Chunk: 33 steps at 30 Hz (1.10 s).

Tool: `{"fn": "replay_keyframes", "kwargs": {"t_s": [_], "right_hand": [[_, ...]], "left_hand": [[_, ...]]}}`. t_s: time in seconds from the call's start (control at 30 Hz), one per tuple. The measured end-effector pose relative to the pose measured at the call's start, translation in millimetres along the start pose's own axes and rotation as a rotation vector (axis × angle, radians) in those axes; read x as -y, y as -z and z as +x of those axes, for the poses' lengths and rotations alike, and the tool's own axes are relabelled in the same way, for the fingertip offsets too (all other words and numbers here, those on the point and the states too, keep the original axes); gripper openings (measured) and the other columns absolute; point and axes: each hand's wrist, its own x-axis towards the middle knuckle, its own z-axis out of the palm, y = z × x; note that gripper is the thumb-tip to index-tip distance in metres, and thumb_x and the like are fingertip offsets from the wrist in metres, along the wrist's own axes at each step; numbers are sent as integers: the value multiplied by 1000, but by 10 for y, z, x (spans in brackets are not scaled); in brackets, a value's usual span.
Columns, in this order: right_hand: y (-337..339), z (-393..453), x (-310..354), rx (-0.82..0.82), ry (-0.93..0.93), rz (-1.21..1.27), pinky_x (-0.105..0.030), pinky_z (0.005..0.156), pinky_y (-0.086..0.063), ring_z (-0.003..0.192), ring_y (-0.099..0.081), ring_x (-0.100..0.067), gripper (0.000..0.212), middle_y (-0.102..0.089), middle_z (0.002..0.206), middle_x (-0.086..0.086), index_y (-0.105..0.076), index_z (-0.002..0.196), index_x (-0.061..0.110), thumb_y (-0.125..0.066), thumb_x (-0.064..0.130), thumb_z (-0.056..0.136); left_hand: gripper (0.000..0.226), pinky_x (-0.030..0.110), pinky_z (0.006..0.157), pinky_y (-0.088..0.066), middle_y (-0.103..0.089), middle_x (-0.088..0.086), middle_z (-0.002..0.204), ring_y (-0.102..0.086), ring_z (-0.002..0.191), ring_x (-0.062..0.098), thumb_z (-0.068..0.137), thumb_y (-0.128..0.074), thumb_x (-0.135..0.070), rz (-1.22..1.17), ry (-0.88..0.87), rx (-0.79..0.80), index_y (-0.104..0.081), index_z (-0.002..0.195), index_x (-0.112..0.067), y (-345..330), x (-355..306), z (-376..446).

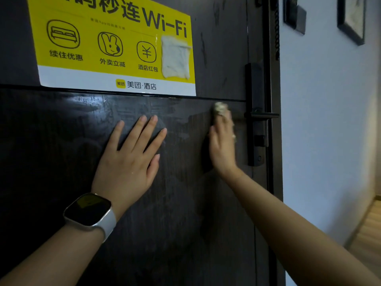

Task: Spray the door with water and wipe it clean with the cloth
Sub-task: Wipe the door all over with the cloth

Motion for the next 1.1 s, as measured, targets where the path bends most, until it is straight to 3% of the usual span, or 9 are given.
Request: {"fn": "replay_keyframes", "kwargs": {"t_s": [0.1, 0.2, 0.27, 0.33, 0.47, 0.6, 0.73, 0.97, 1.1], "right_hand": [[-205, -146, 357, 237, 390, -11, -46, 123, -9, 150, -12, -30, 51, -18, 160, -15, -33, 148, 2, -37, 7, 98], [-146, -25, 324, 296, 533, -38, -38, 123, -9, 150, -12, -29, 51, -18, 160, -16, -36, 147, 1, -40, 0, 97], [-71, 113, 93, 248, 464, -62, -39, 123, -11, 150, -13, -28, 53, -19, 160, -15, -35, 148, 3, -40, -2, 96], [42, 245, -189, 155, 272, -50, -38, 122, -10, 151, -11, -25, 53, -16, 162, -13, -31, 150, 7, -38, 3, 98], [262, 346, -527, 107, 7, -26, -23, 120, -4, 149, 0, -8, 56, -4, 164, -3, -14, 155, 19, -34, 12, 104], [324, 371, -605, 78, -155, 20, -41, 123, -14, 149, -11, -18, 56, -9, 163, -7, -7, 155, 28, -34, 22, 106], [298, -26, -706, 68, -191, 19, -33, 122, -9, 148, -6, -9, 55, -4, 164, 0, -8, 156, 24, -32, 26, 106], [300, -1463, -1067, 112, -368, 52, -31, 124, -3, 146, 3, 8, 59, 5, 161, 17, -3, 156, 20, -31, 27, 105], [251, -1375, -936, 108, -360, 56, -23, 122, -3, 146, 3, 8, 61, 5, 162, 15, -1, 156, 24, -31, 32, 104]], "left_hand": [[52, 55, 119, -18, -24, 12, 162, -25, 149, 28, 102, -34, -32, 0, 5, -18, -40, 150, -11, 0, 6, -8], [54, 55, 119, -19, -24, 12, 161, -26, 149, 27, 102, -34, -33, 8, 3, -13, -40, 148, -6, 8, 18, -4], [55, 55, 119, -19, -24, 12, 161, -25, 149, 28, 102, -35, -33, 21, 0, -4, -40, 148, -6, 13, 26, -3], [54, 55, 119, -18, -24, 13, 161, -25, 149, 29, 102, -34, -34, 25, -9, 1, -41, 149, -8, 11, 20, -6], [54, 55, 119, -17, -23, 13, 162, -24, 149, 29, 102, -31, -34, 21, -8, 4, -39, 150, -11, 1, 10, -8], [53, 55, 120, -16, -23, 12, 162, -23, 149, 29, 103, -30, -34, 17, 0, 1, -39, 150, -11, -7, 17, -17], [53, 55, 119, -16, -24, 12, 162, -25, 149, 29, 103, -31, -33, 11, -6, -17, -40, 150, -11, -11, 8, -10], [52, 56, 119, -16, -25, 13, 161, -25, 148, 30, 103, -30, -32, -8, 1, -30, -40, 149, -10, -16, 5, -24], [51, 55, 120, -15, -24, 13, 162, -24, 149, 29, 104, -29, -33, -12, 4, -22, -40, 149, -11, -13, 1, -26]]}}
